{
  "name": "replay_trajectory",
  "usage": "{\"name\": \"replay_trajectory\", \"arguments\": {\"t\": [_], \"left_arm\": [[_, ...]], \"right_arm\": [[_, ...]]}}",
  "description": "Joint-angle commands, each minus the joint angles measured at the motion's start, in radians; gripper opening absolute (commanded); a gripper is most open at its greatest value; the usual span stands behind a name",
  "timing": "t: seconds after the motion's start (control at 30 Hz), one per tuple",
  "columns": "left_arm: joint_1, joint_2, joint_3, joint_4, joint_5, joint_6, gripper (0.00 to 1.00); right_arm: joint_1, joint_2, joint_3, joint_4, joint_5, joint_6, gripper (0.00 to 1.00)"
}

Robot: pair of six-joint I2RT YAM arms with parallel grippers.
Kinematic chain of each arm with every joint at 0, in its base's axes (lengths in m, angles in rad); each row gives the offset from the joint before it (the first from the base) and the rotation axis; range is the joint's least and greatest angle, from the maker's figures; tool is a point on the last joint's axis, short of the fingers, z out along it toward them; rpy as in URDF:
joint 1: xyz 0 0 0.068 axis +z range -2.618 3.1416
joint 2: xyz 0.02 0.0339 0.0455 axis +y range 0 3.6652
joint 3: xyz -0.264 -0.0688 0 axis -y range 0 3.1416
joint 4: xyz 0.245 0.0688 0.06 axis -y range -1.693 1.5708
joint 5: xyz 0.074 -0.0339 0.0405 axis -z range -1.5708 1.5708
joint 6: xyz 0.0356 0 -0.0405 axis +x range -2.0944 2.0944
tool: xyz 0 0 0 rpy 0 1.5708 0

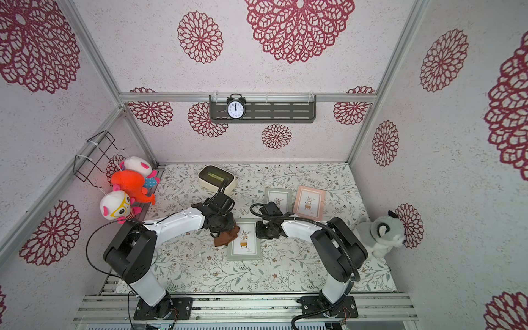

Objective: Wipe the picture frame with a cloth
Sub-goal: Wipe the dirt from the picture frame.

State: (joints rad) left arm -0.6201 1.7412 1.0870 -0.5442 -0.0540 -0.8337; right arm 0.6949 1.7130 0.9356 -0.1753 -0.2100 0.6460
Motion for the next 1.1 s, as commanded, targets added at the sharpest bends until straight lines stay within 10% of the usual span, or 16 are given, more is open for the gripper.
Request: {"name": "replay_trajectory", "arguments": {"t": [0.0, 1.07], "left_arm": [[-0.025, 0.022, 0.009, -0.085, 0.002, 0.004, 0.00], [-0.036, 0.137, 0.073, -0.197, -0.059, 0.069, 0.00]], "right_arm": [[0.018, 0.051, -0.016, -0.044, 0.024, -0.017, 0.18], [0.025, 0.058, -0.036, 0.093, -0.003, 0.014, 0.33]]}}
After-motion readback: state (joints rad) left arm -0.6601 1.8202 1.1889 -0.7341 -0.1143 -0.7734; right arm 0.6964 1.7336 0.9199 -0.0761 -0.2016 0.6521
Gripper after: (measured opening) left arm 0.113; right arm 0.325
